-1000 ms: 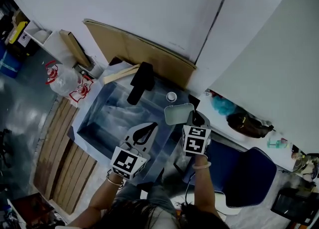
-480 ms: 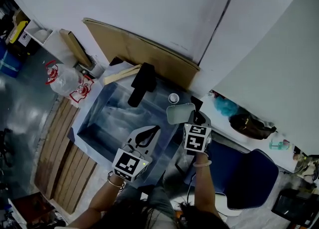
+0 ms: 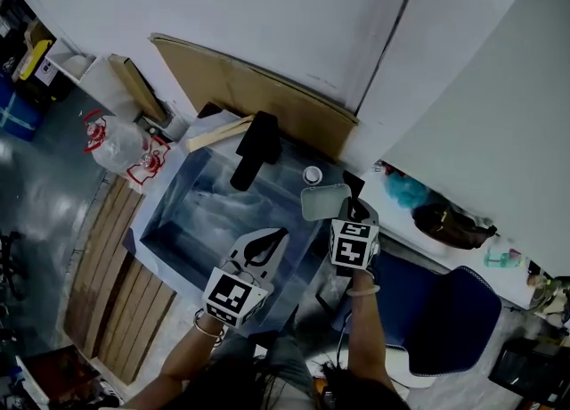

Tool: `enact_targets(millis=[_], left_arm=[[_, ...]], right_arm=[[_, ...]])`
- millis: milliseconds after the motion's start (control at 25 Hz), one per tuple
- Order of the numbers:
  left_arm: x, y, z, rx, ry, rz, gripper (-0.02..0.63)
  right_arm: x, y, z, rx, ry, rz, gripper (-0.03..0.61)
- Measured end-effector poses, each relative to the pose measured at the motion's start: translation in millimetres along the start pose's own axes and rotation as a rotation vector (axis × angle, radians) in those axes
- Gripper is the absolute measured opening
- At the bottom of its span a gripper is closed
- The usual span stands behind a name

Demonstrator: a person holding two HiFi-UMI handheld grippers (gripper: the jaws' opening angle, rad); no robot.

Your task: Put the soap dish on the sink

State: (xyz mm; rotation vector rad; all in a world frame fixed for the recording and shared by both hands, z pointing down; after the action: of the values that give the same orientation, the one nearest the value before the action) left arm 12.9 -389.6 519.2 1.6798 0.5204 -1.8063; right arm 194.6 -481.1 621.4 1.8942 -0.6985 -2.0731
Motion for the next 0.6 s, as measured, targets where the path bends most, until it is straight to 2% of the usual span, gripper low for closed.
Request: enact_targets(millis=[600], left_arm=[[16.3,-20.0,-21.8,0.020,0.031,-0.033,0.011]], right_arm=[[18.8,-39.8,0.6,0.021,0.016,-0.118,0.032]])
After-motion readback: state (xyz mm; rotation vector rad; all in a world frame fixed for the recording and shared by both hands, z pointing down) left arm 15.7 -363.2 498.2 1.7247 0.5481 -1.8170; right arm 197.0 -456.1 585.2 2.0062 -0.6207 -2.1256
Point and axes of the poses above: the fingertips, and each gripper's own axes: y forward along the fingers, z to its left, x out of its top, the point moved 5 cm from there along -y, backward along the fingers, and after that the axes turned 11 degrees about -z, right-handed, at the moved point
